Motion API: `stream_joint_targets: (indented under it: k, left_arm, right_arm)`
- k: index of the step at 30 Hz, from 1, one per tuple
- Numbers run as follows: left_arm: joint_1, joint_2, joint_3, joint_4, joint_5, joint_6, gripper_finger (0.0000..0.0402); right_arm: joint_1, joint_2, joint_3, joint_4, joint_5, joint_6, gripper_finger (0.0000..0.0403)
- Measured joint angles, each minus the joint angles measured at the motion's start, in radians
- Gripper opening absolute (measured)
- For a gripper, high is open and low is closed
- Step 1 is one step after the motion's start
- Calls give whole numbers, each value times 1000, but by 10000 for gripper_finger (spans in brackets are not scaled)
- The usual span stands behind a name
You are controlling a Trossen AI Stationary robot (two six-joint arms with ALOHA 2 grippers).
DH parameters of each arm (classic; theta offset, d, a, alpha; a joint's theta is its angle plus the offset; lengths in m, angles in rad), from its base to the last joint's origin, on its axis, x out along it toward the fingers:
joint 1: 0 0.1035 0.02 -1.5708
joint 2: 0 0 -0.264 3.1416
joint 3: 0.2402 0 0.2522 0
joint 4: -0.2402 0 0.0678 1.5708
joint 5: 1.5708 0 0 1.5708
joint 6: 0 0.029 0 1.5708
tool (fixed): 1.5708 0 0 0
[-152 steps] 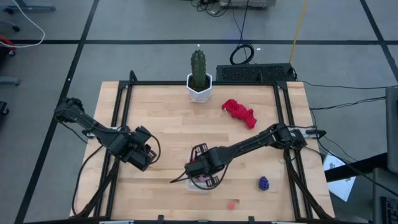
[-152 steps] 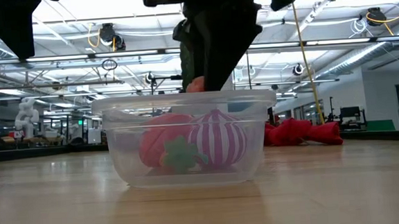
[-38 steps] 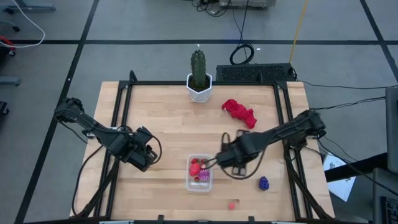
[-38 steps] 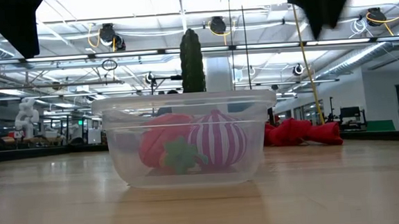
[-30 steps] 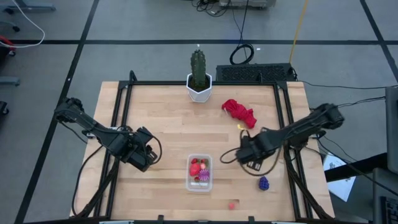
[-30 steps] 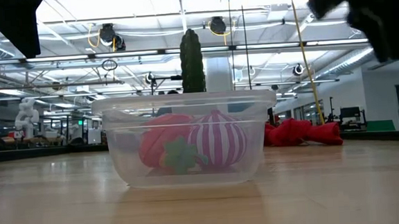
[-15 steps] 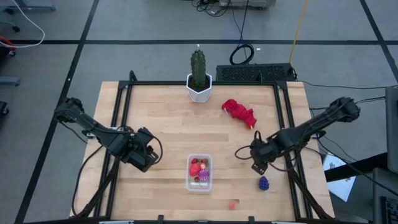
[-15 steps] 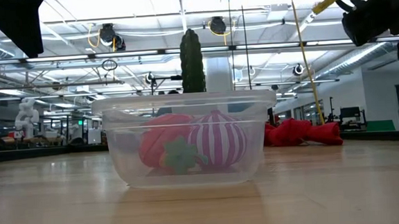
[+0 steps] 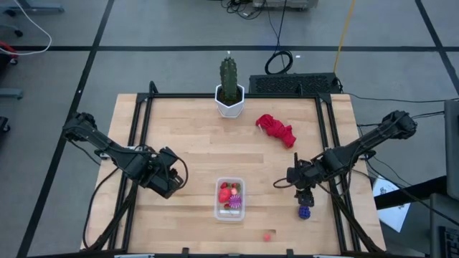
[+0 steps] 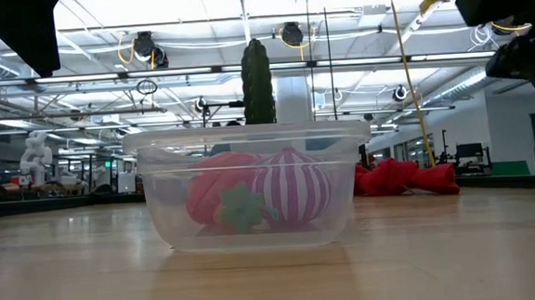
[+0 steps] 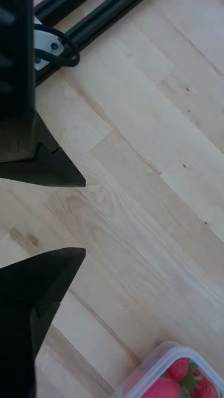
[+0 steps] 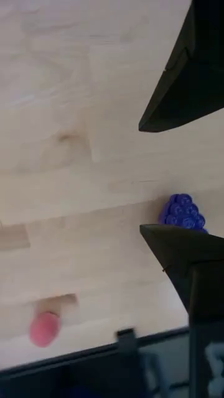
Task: Pick and placing Produce into tupperware
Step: Put the grapes into the transparent container
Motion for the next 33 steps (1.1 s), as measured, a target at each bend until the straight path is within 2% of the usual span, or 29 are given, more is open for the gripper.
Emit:
stream_joint_targets:
  k: [6,14,23,30,33]
  left_arm:
    - [0,0,0,2,6,-1,175]
    - [0,0,0,63,16,-1,175]
    - [0,0,0,101,17,12,175]
    - [0,0,0,103,35,-1,175]
    - [0,0,0,103,35,2,175]
  right_arm:
    - [65,16,0,39,24,-209,244]
    - [214,16,0,142,87,-399,244]
    - [283,17,0,197,103,-830,244]
    - [282,17,0,201,103,-933,244]
    - [288,17,0,201,99,-921,244]
